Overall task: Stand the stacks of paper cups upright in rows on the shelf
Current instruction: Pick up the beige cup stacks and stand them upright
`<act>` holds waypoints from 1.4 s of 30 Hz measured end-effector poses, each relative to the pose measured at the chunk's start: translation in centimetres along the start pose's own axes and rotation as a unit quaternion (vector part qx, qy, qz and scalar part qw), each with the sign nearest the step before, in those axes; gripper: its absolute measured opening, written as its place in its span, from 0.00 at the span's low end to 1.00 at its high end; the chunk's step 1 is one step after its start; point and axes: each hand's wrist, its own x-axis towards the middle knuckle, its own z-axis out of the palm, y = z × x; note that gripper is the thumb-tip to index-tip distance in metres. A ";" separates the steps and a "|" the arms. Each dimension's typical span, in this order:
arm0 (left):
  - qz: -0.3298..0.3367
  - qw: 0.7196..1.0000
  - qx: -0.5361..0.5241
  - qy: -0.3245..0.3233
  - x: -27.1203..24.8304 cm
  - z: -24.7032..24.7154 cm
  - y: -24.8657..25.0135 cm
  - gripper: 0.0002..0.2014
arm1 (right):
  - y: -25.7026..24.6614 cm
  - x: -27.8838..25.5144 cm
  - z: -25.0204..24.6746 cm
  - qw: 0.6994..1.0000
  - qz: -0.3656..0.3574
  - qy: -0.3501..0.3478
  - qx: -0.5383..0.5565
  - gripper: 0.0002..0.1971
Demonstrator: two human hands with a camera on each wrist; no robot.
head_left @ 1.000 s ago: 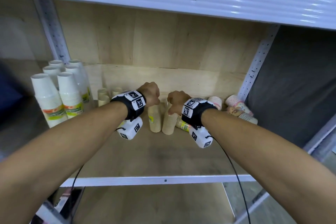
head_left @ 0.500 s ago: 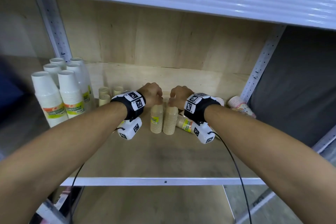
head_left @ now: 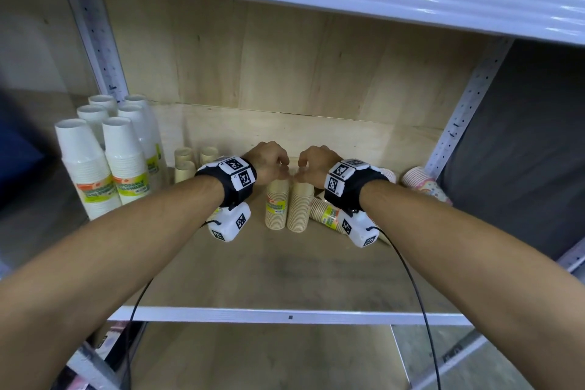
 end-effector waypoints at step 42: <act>-0.033 0.999 -0.011 0.006 0.8 0.5 0.3 0.14 | 0.9 0.5 -1.0 0.997 -0.054 -0.045 0.006 0.20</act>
